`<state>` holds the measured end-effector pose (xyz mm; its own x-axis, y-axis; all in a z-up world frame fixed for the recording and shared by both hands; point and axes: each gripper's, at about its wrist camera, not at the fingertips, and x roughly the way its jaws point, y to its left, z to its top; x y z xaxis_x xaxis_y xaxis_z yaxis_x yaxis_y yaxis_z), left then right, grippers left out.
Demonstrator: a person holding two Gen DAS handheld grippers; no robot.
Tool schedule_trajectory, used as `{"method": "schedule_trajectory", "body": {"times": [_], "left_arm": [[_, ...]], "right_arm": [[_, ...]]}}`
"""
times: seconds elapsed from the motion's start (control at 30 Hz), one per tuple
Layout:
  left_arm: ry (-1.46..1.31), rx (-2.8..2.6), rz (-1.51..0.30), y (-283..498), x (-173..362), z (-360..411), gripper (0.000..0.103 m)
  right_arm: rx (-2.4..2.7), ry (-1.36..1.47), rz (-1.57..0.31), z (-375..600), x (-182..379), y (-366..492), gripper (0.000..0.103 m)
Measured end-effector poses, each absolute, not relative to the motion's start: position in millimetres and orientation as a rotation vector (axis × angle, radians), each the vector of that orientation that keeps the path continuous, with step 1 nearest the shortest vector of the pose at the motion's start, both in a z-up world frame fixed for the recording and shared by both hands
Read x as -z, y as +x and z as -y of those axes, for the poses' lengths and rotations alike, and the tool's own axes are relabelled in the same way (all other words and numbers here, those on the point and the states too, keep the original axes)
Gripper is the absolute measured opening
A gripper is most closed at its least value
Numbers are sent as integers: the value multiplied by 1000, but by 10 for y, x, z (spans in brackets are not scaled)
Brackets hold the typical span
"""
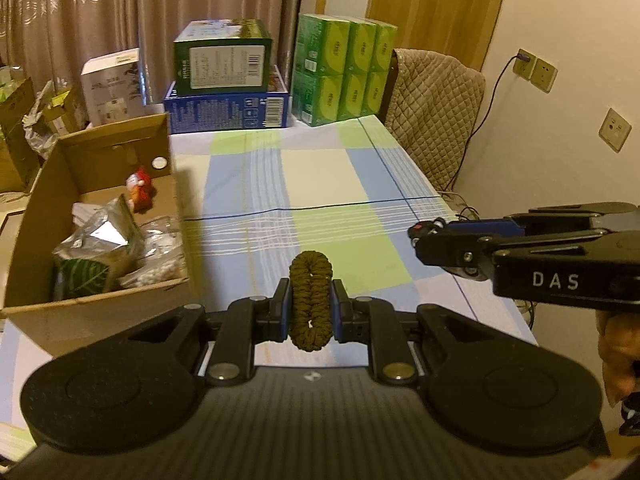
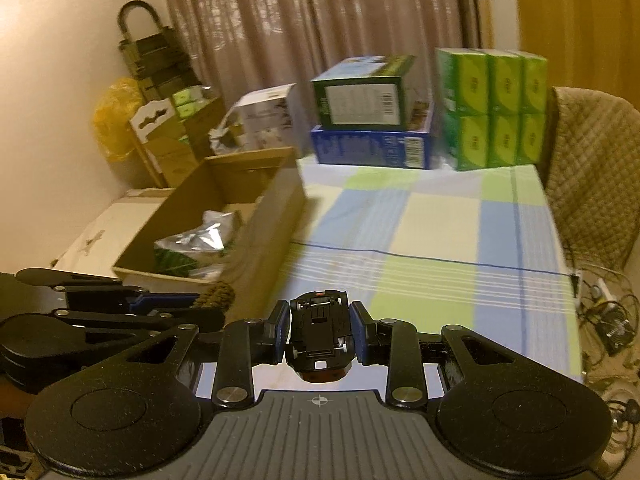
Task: Organize objects
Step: 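Carry the hair tie and toy car over the cardboard box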
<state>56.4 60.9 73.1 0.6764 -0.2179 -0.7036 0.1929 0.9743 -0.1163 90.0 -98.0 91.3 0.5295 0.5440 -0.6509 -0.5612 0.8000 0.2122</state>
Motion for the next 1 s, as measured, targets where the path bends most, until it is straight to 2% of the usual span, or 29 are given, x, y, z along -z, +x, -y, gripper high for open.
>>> {"method": "schedule_trajectory", "body": {"times": [0.6,1.0], "left_arm": [[-36,67,-768,409,-987,-1663,16],[-48,38,-773,596,-998,-2029,16]], "right_arm": [[-841,-48,-770,-180,-964,930,29],[-865,-69,-778,-503,-956,1143,29]]}}
